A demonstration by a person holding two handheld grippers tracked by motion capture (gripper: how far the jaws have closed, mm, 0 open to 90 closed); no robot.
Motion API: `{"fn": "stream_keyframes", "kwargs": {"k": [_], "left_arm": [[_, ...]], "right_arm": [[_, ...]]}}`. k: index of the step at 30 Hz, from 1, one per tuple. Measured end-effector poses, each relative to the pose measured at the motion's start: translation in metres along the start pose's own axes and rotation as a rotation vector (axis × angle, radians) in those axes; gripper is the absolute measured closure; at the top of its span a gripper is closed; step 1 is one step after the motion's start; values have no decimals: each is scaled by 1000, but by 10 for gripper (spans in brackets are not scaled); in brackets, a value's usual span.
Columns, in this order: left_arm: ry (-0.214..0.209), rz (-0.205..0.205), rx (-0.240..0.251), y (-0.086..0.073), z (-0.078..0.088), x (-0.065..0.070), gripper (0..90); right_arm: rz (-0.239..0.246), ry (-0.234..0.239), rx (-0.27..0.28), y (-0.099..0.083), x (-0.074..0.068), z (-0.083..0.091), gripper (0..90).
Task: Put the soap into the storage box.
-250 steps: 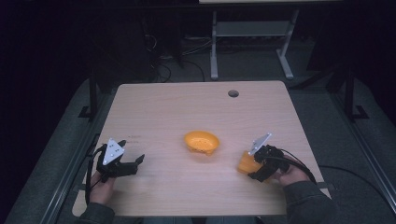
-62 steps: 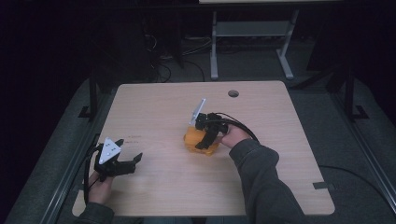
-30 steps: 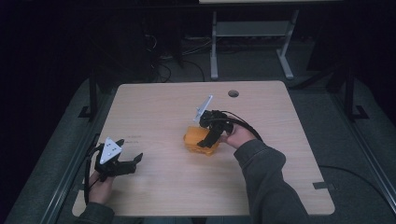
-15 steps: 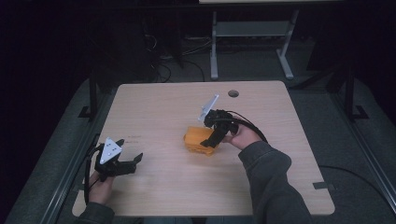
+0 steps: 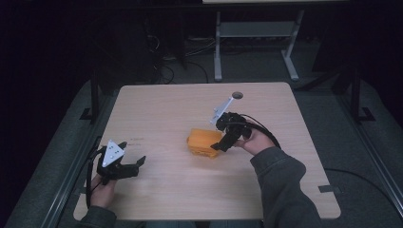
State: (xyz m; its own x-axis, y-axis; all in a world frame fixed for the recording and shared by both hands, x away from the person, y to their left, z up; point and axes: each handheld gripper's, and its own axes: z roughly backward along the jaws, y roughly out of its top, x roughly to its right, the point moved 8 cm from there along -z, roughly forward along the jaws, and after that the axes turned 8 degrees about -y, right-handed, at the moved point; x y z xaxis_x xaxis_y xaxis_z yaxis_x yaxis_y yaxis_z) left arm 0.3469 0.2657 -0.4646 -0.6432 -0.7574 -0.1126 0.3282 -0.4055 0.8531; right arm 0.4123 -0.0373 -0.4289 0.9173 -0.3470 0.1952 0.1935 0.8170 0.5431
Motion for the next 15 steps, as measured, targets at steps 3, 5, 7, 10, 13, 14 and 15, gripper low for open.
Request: {"fn": "stream_keyframes", "kwargs": {"k": [3,5,7,10,13,14,15], "left_arm": [[-2,0,1,0,0,0,141],[-2,0,1,0,-1,1,141],[-2,1,1,0,-1,1,141],[-2,0,0,0,-1,1,141],[-2,-1,-1,0,-1,1,141],[-2,-1,-1,0,-1,1,141],[-2,-2,-1,0,-1,1,141]], "right_arm": [[-2,-4,-8,-5,1,2,166],[-12,-1,-13,-6,-1,4,166],[-6,-8,-7,-6,0,7,166],[-8,-10,-5,-7,0,10,175],[-8,-16,-8,-11,0,13,189],[-5,-16,-4,-12,0,13,189],[-17,-14,-10,-14,-1,13,190]]}}
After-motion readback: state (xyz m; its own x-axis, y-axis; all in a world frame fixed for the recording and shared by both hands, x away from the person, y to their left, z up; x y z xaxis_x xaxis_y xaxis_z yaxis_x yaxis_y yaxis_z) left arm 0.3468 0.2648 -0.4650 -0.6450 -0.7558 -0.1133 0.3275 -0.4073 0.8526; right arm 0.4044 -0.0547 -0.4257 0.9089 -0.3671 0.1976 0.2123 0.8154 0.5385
